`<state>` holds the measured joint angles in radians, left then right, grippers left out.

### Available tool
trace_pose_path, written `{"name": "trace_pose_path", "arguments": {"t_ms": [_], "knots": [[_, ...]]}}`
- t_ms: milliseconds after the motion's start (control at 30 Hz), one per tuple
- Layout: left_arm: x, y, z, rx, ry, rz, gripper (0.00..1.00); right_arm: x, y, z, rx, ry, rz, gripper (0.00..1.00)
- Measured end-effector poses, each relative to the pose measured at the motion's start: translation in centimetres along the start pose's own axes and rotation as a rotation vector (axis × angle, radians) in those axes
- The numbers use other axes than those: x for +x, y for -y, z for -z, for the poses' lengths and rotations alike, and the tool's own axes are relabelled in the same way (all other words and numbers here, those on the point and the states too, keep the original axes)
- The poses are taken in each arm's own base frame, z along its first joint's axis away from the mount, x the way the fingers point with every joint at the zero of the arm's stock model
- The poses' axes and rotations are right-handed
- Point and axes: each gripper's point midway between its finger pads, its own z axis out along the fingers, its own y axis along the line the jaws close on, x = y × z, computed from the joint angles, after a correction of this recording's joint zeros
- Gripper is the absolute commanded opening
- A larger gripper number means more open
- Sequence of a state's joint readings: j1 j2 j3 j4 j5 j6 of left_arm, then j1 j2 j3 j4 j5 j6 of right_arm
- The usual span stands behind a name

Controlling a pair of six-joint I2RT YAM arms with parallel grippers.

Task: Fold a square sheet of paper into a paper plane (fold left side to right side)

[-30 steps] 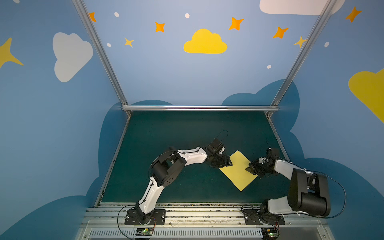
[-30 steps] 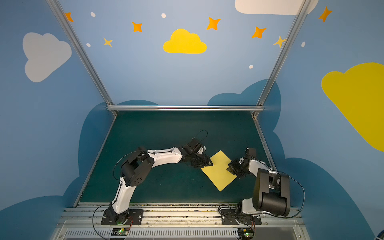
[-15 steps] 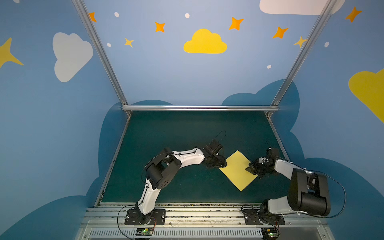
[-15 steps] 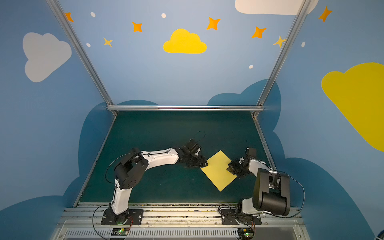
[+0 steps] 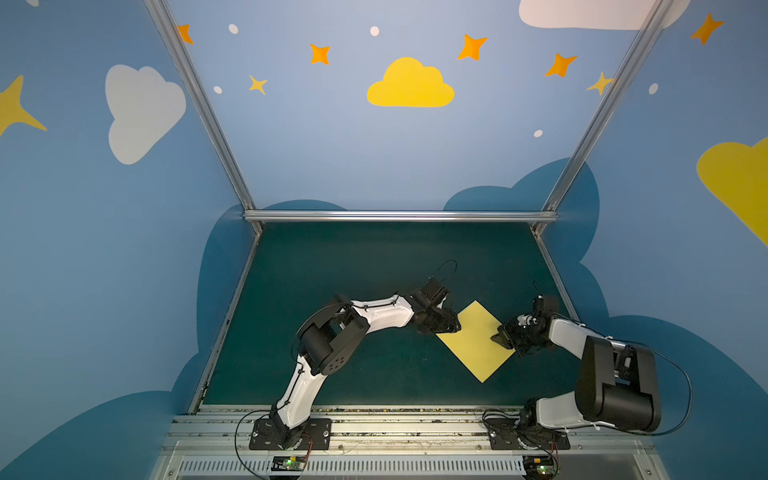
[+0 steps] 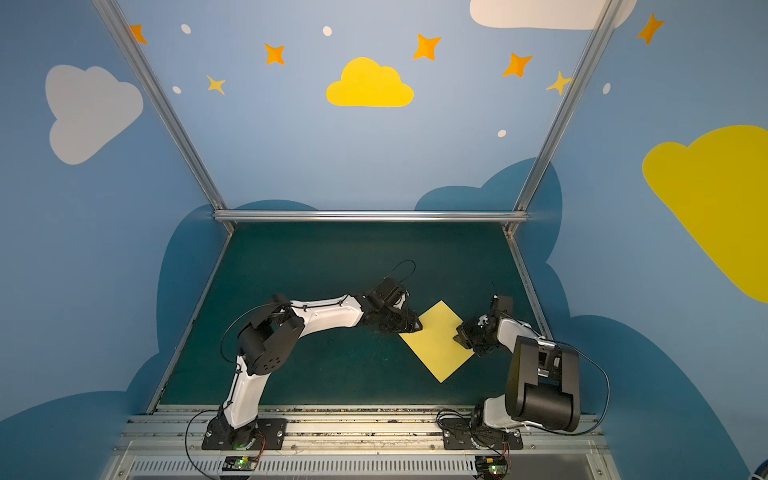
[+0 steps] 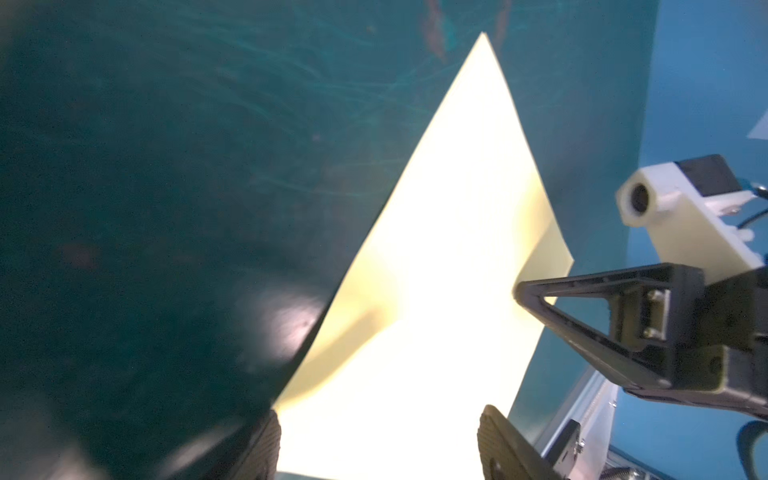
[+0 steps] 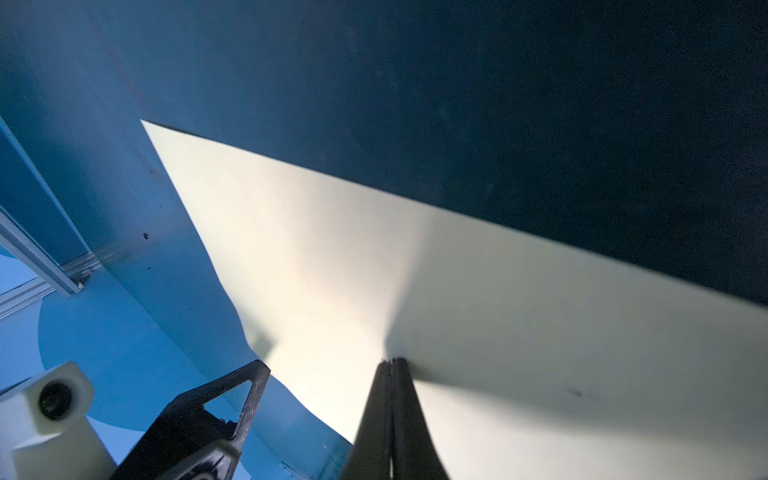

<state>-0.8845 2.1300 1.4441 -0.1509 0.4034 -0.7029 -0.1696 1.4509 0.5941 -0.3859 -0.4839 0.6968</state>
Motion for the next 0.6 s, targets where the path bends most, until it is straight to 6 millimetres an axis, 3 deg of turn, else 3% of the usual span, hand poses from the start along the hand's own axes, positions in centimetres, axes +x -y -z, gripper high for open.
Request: {"name": "trace_pose_path", "arguments": {"t_ms": [333,600], "knots": [[-1.4,2.9,-2.1,0.149,0.010,-0.070,0.77,0.0,0.0,0.0,0.007,-0.009,0.004,0.00],[-2.2,1.6,-1.7,0.054,0.029,-0.174,0.78,0.0,0.1,0.0,0.008,-0.010,0.015,0.00]]}}
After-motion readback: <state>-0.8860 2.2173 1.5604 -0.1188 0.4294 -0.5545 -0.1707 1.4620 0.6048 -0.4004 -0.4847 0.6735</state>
